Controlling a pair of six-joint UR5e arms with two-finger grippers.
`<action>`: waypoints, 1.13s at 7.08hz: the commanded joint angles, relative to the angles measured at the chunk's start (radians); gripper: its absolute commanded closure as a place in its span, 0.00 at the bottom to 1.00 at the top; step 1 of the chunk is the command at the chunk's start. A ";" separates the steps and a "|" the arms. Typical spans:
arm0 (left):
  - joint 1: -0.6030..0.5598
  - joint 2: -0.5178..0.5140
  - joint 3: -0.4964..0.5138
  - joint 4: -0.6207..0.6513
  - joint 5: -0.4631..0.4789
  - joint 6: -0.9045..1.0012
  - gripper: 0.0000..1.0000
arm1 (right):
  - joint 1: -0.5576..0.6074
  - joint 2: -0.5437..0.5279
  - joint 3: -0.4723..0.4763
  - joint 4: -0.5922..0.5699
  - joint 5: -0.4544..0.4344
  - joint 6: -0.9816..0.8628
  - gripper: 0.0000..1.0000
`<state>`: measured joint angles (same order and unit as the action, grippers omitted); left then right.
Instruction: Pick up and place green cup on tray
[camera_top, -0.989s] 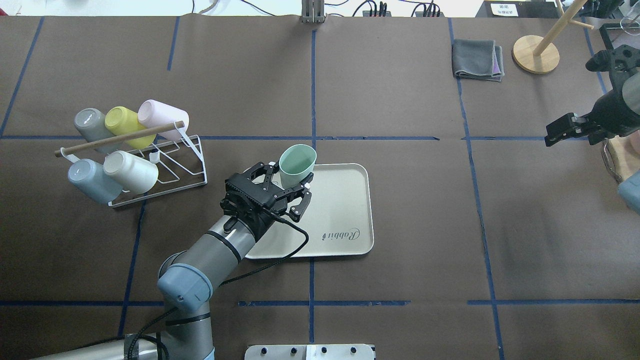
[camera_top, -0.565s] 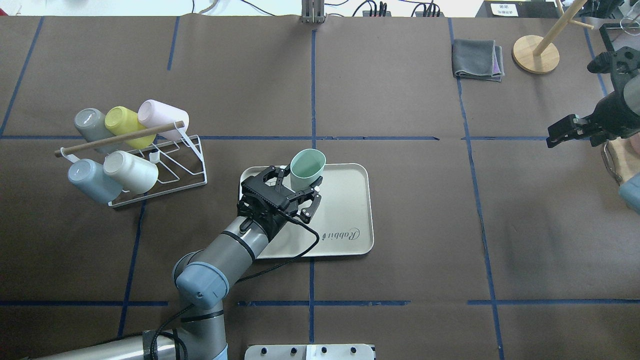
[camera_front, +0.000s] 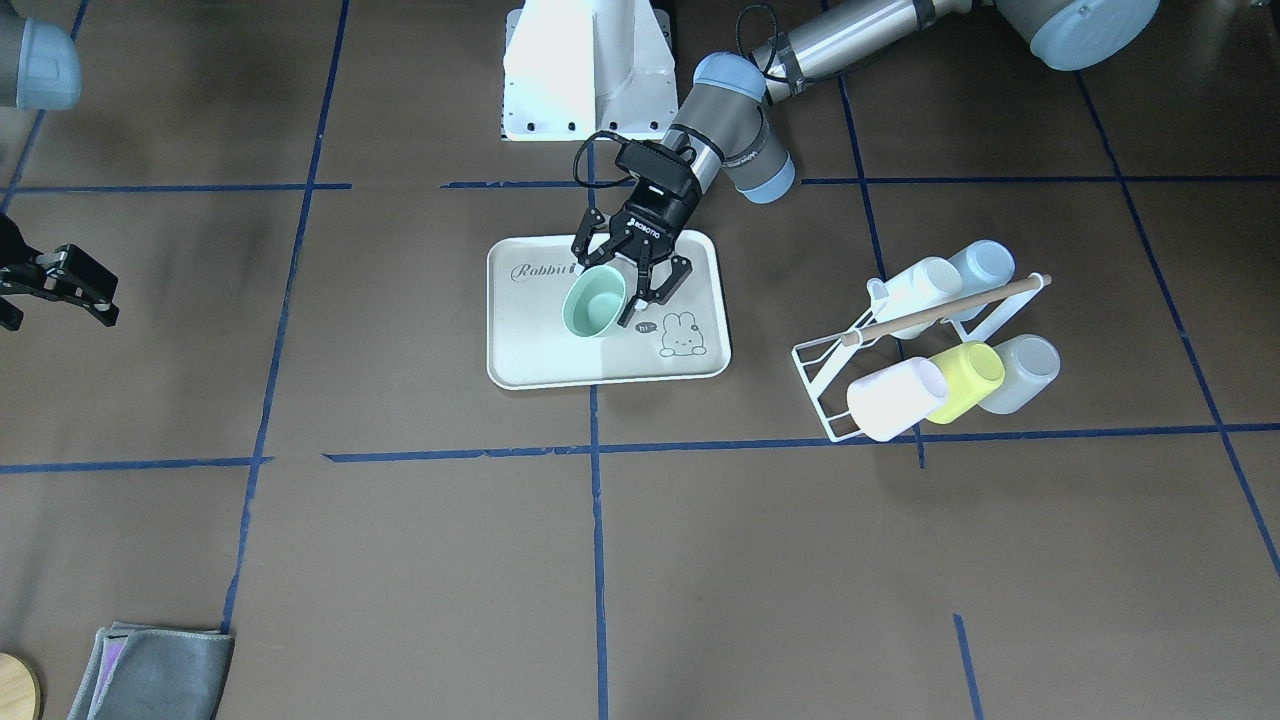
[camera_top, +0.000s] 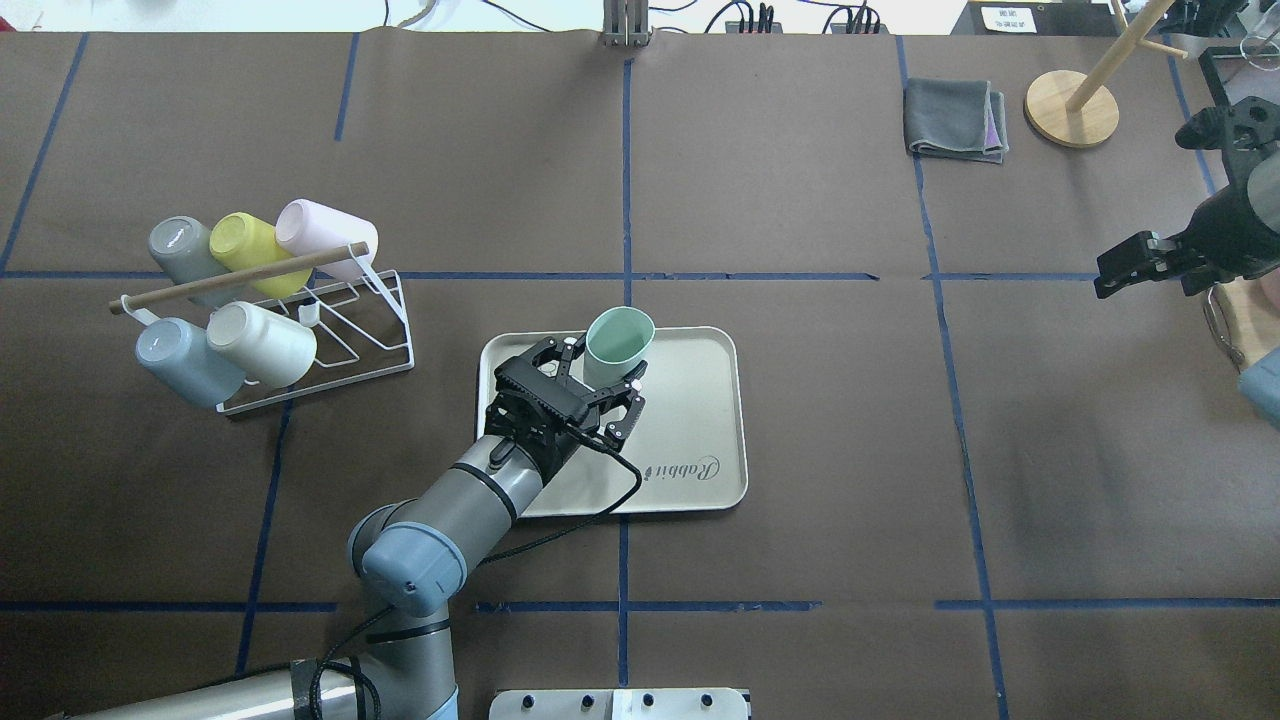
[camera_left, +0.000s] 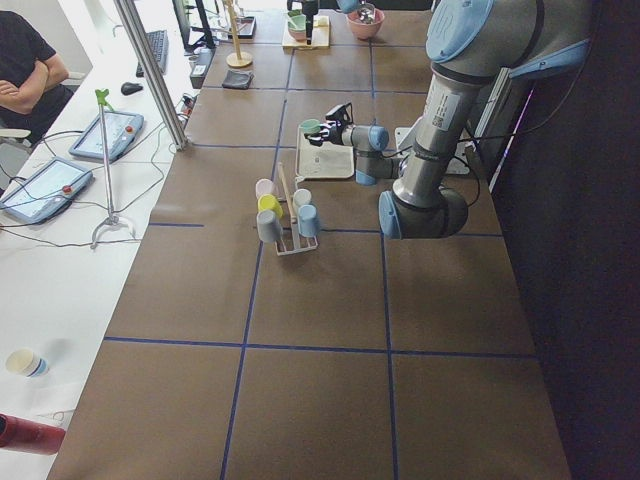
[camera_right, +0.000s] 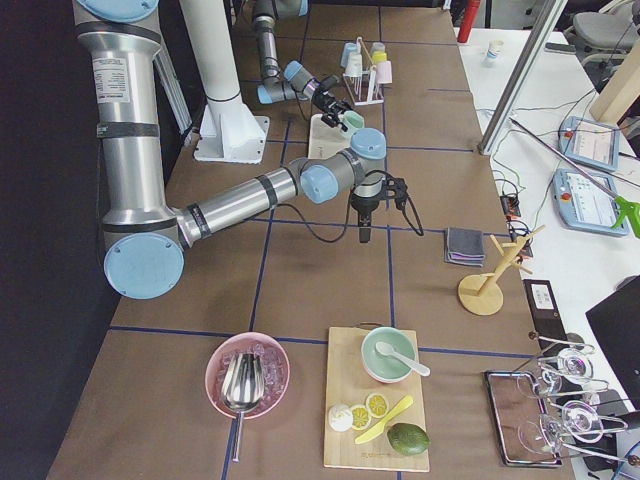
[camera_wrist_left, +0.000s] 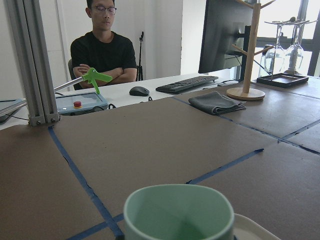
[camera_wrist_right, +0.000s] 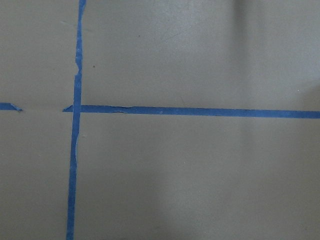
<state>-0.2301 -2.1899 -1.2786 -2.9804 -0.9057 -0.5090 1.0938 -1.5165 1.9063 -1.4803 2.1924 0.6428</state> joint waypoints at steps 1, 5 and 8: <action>-0.002 -0.004 0.001 0.011 0.001 0.003 0.66 | 0.000 -0.002 -0.003 0.000 0.001 0.000 0.00; 0.000 -0.001 -0.001 0.011 0.005 0.004 0.48 | 0.000 -0.004 -0.009 0.000 0.001 -0.002 0.00; -0.002 -0.001 -0.001 0.011 0.007 0.004 0.22 | 0.001 -0.011 -0.007 0.002 0.029 -0.005 0.00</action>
<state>-0.2314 -2.1912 -1.2793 -2.9698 -0.8992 -0.5047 1.0946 -1.5261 1.8984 -1.4789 2.2164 0.6391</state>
